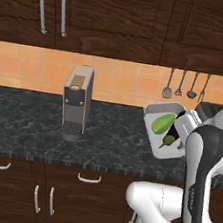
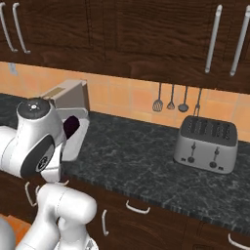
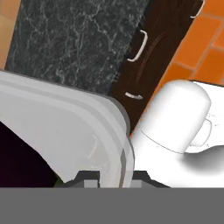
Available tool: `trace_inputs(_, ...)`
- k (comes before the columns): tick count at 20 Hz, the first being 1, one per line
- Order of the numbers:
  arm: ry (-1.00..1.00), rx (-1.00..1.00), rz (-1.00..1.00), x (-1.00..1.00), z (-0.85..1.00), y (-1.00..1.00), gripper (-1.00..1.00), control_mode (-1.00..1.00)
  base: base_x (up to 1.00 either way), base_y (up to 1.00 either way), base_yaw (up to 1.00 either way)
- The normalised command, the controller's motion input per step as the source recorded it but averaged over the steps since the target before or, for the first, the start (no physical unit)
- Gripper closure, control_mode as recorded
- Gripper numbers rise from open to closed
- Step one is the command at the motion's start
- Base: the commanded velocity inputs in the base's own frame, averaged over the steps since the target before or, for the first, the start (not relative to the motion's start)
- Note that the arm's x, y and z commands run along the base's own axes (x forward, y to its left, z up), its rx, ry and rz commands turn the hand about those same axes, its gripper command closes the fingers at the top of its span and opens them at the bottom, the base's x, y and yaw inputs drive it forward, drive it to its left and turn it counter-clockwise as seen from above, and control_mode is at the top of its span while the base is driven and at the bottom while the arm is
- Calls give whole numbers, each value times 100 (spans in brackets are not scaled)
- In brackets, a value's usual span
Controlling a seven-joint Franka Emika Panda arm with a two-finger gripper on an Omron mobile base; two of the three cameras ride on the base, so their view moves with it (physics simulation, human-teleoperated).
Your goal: Take the meat container that has the shrimp and place it on the second highest rack of the freezer. Then take the vegetable container that has the lemon wedge and eggplant and place it on the highest rack of the freezer.
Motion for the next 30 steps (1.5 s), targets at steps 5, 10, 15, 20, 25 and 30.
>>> trace_inputs(5,0,0,0,0,0,0,100,100,-100,0,-39)
trace_inputs(10,0,0,0,0,0,0,100,100,-77,-1,-65)
trace_inputs(15,0,0,0,0,0,0,100,100,-28,-16,-74)
trace_inputs(20,0,0,0,0,0,0,100,100,0,-36,-77)
trace_inputs(25,0,0,0,0,0,0,100,100,0,-40,-82)
trace_inputs(30,0,0,0,0,0,0,100,100,1,-41,-84)
